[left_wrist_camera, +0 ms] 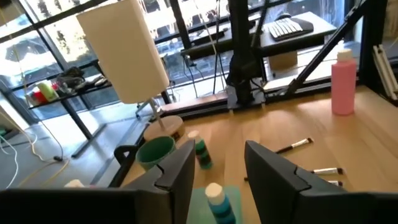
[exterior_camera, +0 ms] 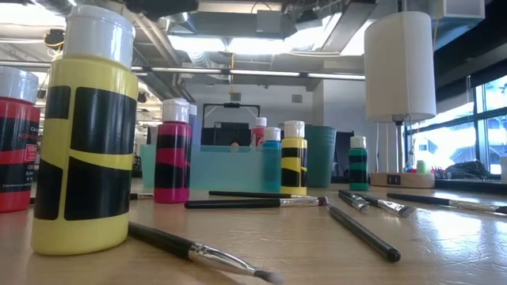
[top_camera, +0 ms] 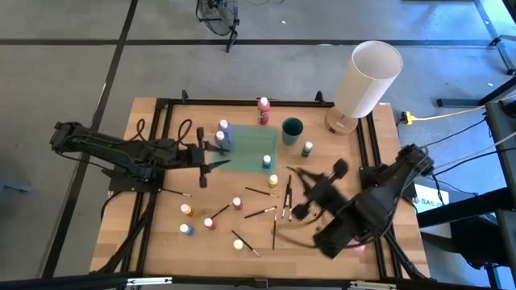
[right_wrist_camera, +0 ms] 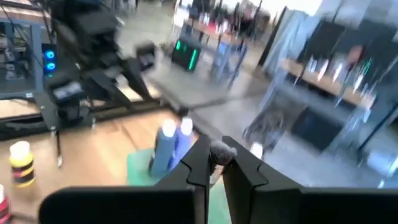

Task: Pick & Place Paint Supplies
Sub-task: Put the black paint brush into the dark green cup

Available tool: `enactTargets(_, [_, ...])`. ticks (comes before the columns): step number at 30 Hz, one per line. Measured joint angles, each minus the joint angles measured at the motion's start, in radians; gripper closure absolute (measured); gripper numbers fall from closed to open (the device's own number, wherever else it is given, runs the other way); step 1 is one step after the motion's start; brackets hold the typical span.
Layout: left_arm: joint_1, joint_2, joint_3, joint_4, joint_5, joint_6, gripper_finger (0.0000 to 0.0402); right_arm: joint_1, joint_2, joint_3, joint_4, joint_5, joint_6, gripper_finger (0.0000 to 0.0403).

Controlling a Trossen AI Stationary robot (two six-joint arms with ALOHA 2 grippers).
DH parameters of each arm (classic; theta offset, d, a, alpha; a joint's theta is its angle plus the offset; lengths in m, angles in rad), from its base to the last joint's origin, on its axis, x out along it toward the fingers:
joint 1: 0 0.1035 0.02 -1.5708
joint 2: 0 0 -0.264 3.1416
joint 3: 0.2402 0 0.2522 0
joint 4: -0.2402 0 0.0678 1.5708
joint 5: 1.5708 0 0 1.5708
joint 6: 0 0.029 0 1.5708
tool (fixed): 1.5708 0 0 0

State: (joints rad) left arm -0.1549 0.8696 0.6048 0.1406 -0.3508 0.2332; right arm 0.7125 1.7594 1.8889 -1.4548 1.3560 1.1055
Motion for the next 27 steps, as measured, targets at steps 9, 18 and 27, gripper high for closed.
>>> enactTargets(9, [0.0, -0.014, 0.0, -0.085, 0.01, -0.05, 0.0268, -0.106, -0.052, -0.219, -0.052, -0.123, 0.285, 0.0377])
enactTargets(18, [0.0, -0.012, 0.0, -0.151, 0.038, -0.074, 0.0269, -0.227, -0.097, -0.409, -0.093, -0.185, 0.456, 0.0376])
enactTargets(27, [0.0, -0.012, 0.0, -0.152, 0.038, -0.079, 0.027, -0.343, -0.098, -0.422, -0.043, -0.19, 0.37, 0.0375])
